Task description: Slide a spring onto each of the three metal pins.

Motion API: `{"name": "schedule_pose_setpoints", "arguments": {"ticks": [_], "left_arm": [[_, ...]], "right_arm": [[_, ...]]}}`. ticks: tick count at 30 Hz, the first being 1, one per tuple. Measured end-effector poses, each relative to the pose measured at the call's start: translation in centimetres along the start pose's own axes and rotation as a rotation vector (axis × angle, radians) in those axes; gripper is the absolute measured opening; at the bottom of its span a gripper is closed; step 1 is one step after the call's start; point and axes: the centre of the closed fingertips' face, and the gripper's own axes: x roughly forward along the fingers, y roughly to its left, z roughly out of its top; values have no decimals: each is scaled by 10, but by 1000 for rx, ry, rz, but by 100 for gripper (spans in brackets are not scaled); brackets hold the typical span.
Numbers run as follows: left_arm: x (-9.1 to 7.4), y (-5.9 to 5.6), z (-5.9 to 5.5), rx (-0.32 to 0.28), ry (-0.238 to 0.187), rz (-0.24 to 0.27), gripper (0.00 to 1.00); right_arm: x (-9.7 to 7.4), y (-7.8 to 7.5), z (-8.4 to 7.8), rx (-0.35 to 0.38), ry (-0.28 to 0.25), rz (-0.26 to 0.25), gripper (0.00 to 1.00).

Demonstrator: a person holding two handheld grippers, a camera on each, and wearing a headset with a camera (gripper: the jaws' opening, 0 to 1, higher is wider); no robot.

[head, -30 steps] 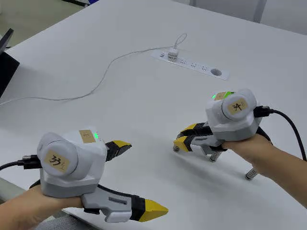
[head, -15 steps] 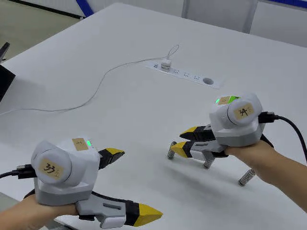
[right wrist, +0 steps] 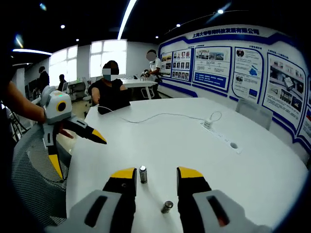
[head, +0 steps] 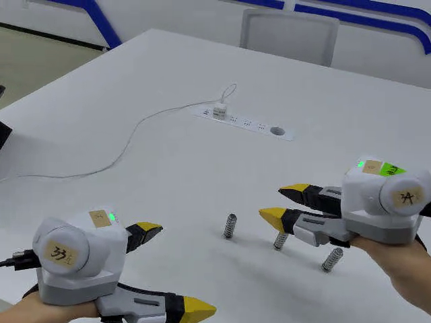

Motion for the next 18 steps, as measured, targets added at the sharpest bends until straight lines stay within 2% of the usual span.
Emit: {"name": "schedule_pose_setpoints", "arguments": {"ticks": [6, 10, 12, 14, 16, 18], "left_arm": [[0, 1, -1, 2, 5, 4, 96], [-1, 2, 1, 0, -1, 11, 96], [-1, 3, 0, -1, 1, 11, 96], [-1, 3, 0, 1, 5, 12, 96], [-1, 3, -1, 2, 5, 11, 96], [-1, 3, -1, 4, 9, 12, 96]], "right_arm": [[-21, -3, -6, 22, -12, -42, 38], [-41, -8, -5, 119, -69, -104, 41], [-50, -11, -8, 118, -75, -129, 42], [-60, -15, -16, 104, -60, -159, 42], [-68, -17, -22, 114, -53, -171, 42], [-81, -24, -31, 132, -48, -208, 42]]}}
